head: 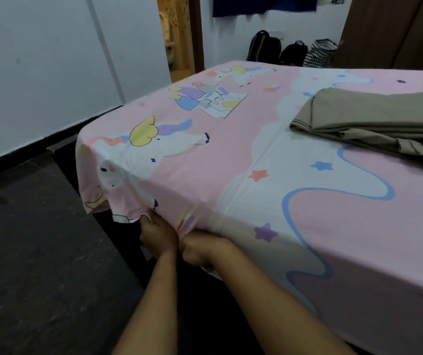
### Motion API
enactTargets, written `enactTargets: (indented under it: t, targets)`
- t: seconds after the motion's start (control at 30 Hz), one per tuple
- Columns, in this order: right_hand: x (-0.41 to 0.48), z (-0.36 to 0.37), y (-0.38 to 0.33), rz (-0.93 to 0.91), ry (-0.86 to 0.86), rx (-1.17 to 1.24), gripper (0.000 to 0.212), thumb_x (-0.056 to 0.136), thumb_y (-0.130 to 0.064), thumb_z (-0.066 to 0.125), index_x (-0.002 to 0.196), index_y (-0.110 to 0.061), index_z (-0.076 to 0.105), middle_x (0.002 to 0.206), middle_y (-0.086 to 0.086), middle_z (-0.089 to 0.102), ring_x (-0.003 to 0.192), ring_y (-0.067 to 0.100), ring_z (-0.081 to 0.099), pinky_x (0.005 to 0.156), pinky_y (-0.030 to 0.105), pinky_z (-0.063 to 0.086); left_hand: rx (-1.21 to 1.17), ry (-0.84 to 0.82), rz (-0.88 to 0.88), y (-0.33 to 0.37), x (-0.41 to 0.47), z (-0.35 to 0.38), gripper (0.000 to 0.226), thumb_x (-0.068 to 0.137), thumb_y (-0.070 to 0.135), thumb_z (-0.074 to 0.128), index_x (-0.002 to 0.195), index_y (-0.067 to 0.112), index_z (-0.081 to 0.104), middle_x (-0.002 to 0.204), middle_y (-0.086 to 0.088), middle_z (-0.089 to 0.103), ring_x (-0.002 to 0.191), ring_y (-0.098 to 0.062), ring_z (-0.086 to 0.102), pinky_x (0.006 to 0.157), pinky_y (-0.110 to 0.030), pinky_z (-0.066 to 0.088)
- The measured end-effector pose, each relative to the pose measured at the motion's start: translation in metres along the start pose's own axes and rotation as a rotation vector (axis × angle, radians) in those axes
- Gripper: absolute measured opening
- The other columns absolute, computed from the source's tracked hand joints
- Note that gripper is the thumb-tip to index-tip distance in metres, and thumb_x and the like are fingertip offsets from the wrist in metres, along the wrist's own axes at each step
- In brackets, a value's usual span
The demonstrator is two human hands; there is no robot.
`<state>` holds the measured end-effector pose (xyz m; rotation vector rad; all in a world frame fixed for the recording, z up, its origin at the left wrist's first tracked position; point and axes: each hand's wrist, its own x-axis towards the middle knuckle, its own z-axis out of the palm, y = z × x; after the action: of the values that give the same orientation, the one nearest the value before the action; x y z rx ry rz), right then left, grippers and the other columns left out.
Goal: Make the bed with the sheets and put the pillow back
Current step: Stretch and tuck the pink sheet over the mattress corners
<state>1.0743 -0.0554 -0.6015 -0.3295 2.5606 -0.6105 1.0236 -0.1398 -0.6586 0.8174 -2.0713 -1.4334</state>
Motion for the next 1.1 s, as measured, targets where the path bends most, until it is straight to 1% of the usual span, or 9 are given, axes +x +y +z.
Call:
enactTargets:
  t: [0.13,0.23,0.4,0.53,0.63,0.7,0.83,0.97,1.1]
  targets:
    - [-0.007,0.003,-0.002,-0.030,0.021,-0.040,0.040,0.092,-0.005,0.043,0.129,0.010,0.041,0.113,0.030,0.058,0.097,0.037,0.060,0.078,0.031,0.045,0.137,-0.086,0.077,0.004,0.001,-0.014,0.033,0.100,0.030,0.037,0.103,0.001,0.052,0.106,-0.032,0.060,0.096,-0.046,0.058,0.072,-0.039,0.041]
    - [-0.022,0.001,-0.009,-0.083,0.025,-0.119,0.029,0.093,-0.007,0.045,0.118,0.002,0.057,0.116,0.024,0.060,0.102,0.034,0.059,0.079,0.030,0.043,0.226,-0.154,0.056,0.011,-0.001,-0.031,0.035,0.099,0.036,0.032,0.106,0.007,0.052,0.109,-0.028,0.060,0.099,-0.042,0.058,0.072,-0.034,0.036]
    - [-0.063,-0.005,-0.018,-0.100,0.064,-0.327,0.031,0.093,-0.011,0.049,0.122,-0.003,0.054,0.124,0.017,0.056,0.113,0.031,0.054,0.089,0.031,0.042,0.201,-0.212,-0.079,0.029,-0.003,-0.057,0.036,0.099,0.031,0.036,0.119,0.005,0.052,0.123,-0.025,0.055,0.111,-0.041,0.053,0.086,-0.038,0.042]
    - [-0.111,-0.031,-0.038,-0.242,0.145,-0.298,0.029,0.088,-0.008,0.051,0.117,-0.009,0.055,0.118,0.015,0.059,0.106,0.029,0.056,0.075,0.026,0.037,0.107,-0.022,-0.244,0.056,-0.005,-0.078,0.047,0.092,0.014,0.050,0.135,0.002,0.035,0.141,-0.023,0.035,0.125,-0.042,0.039,0.100,-0.047,0.035]
    - [-0.144,-0.078,-0.044,-0.351,0.538,-0.193,0.027,0.087,-0.014,0.051,0.112,-0.017,0.060,0.104,0.008,0.066,0.098,0.027,0.058,0.077,0.031,0.044,0.035,0.129,0.008,0.087,-0.014,-0.087,0.049,0.087,0.007,0.052,0.133,0.002,0.038,0.144,-0.022,0.031,0.128,-0.041,0.033,0.102,-0.050,0.035]
    - [-0.158,-0.109,-0.026,-0.296,0.722,-0.238,0.039,0.090,-0.032,0.055,0.128,-0.024,0.051,0.119,0.001,0.062,0.111,0.023,0.053,0.090,0.035,0.045,-0.052,0.163,0.368,0.112,-0.025,-0.086,0.042,0.086,0.010,0.054,0.126,0.002,0.048,0.133,-0.023,0.045,0.123,-0.039,0.040,0.101,-0.048,0.037]
    - [-0.151,-0.100,0.027,0.159,0.576,-0.482,0.107,0.071,-0.075,0.057,0.151,-0.023,0.008,0.155,0.004,0.022,0.141,0.028,0.024,0.109,0.048,0.026,0.076,-0.222,1.038,0.122,-0.055,-0.067,0.047,0.091,0.046,0.038,0.120,0.016,0.059,0.129,-0.012,0.054,0.125,-0.031,0.044,0.107,-0.045,0.032]
    - [-0.127,-0.054,0.027,0.131,0.645,-0.651,0.104,0.082,-0.052,0.059,0.151,-0.012,-0.007,0.159,0.012,0.002,0.146,0.030,0.008,0.114,0.052,0.011,0.396,-0.502,0.933,0.091,-0.056,-0.057,0.075,0.078,0.069,0.005,0.137,0.038,0.041,0.152,0.008,0.027,0.144,-0.013,0.009,0.114,-0.044,-0.007]
    - [-0.134,-0.044,0.015,-0.064,0.638,-0.687,0.092,0.086,-0.039,0.059,0.151,-0.008,0.002,0.160,0.011,0.003,0.147,0.027,0.006,0.117,0.047,0.004,0.419,-0.558,0.811,0.095,-0.058,-0.062,0.049,0.096,0.057,0.019,0.140,0.040,0.033,0.158,0.008,0.012,0.146,-0.011,-0.004,0.114,-0.050,-0.004]
